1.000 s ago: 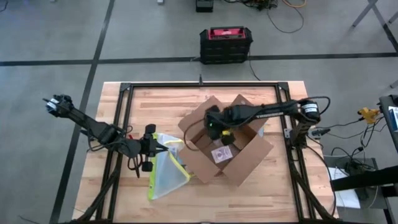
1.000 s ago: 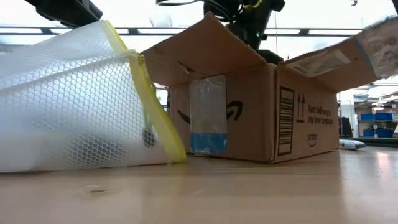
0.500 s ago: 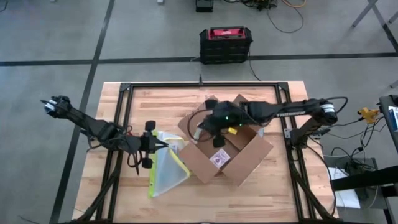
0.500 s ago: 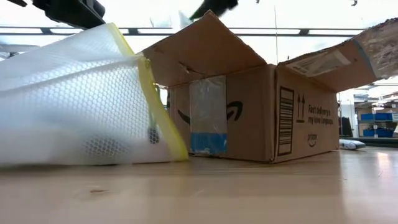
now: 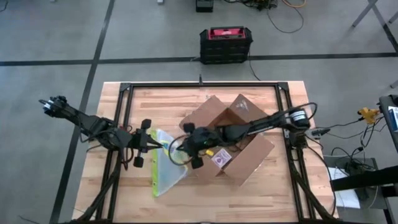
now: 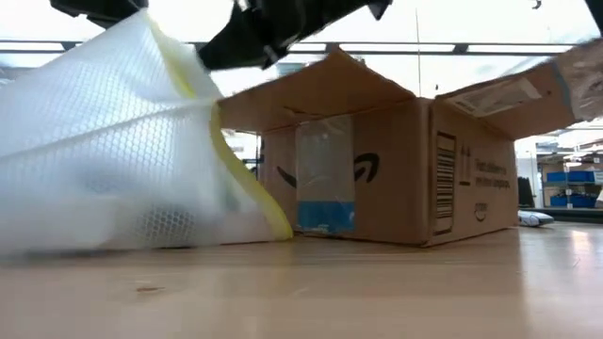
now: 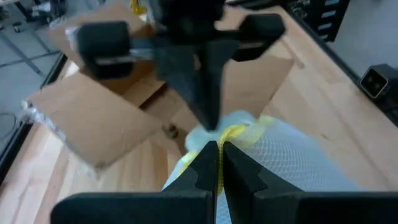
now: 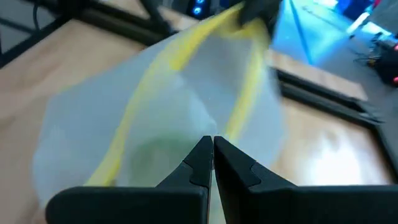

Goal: Unpack boxes
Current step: Put the green earphones into the transparent zip lock bag, then put the playing cards into the transparent zip lock bag

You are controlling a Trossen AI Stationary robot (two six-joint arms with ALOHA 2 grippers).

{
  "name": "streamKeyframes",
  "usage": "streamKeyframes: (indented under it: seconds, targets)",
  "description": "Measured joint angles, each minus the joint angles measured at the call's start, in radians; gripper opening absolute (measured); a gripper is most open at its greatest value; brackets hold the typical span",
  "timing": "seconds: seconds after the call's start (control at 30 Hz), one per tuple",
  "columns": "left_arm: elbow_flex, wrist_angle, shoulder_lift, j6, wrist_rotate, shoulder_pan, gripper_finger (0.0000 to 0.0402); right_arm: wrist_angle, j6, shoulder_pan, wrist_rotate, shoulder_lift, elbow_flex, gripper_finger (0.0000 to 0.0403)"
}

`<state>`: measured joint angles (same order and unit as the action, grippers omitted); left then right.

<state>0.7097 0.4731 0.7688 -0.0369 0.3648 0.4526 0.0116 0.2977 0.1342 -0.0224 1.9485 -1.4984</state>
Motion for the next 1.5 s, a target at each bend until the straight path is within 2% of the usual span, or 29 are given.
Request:
streamKeyframes:
  seconds: [0.3,0.33,0.43,0.47,0.5,0.6,0.7,0.77,0.83,0.97,1.07,1.2,1.33,1.5]
  targets:
    - [-0.013,0.008,0.026,-0.006,-0.094,0.0,0.0,0.052,-0.055,-0.031,-0.01,0.153,-0.167,0.0]
    - [-0.013,0.01,0.029,-0.008,-0.095,0.0,0.0,0.071,-0.068,-0.036,0.018,0.158,-0.185,0.0]
    - [-0.013,0.035,0.03,-0.01,-0.095,0.0,0.0,0.097,-0.083,-0.035,0.218,0.161,-0.229,0.0]
    - [-0.013,0.043,0.029,-0.009,-0.095,0.0,0.0,0.094,-0.09,-0.026,0.254,0.161,-0.242,0.0]
    - [-0.013,0.047,0.027,-0.007,-0.095,0.0,0.0,0.095,-0.09,-0.016,0.255,0.161,-0.252,0.0]
    - [-0.013,0.043,0.021,0.012,-0.092,0.0,0.0,0.094,-0.066,-0.007,0.151,0.162,-0.263,0.0]
    - [-0.013,0.042,0.019,0.019,-0.069,-0.001,0.0,0.066,-0.054,-0.038,0.048,0.165,-0.262,0.0]
    - [-0.013,0.042,0.017,0.022,-0.039,-0.001,0.0,0.057,-0.077,-0.063,0.021,0.165,-0.262,0.0]
    - [-0.013,0.041,0.017,0.028,-0.033,-0.001,0.0,0.063,-0.109,-0.082,0.035,0.165,-0.262,0.0]
    - [-0.013,0.025,0.015,0.05,0.005,-0.001,0.0,0.066,-0.148,-0.098,0.153,0.165,-0.262,0.0]
    - [-0.013,0.002,0.015,0.075,0.02,-0.002,0.0,0.05,-0.124,-0.088,0.155,0.175,-0.262,0.001]
    - [-0.013,-0.035,0.022,0.106,0.019,-0.002,0.0,0.068,-0.12,-0.082,0.121,0.197,-0.278,0.0047]
    - [-0.018,-0.026,0.025,0.077,0.022,-0.003,0.0,0.214,-0.103,-0.099,0.023,0.179,-0.321,0.0094]
    - [-0.038,0.0,0.029,0.013,0.018,-0.001,0.0,0.608,-0.047,-0.079,0.015,0.092,-0.407,0.0116]
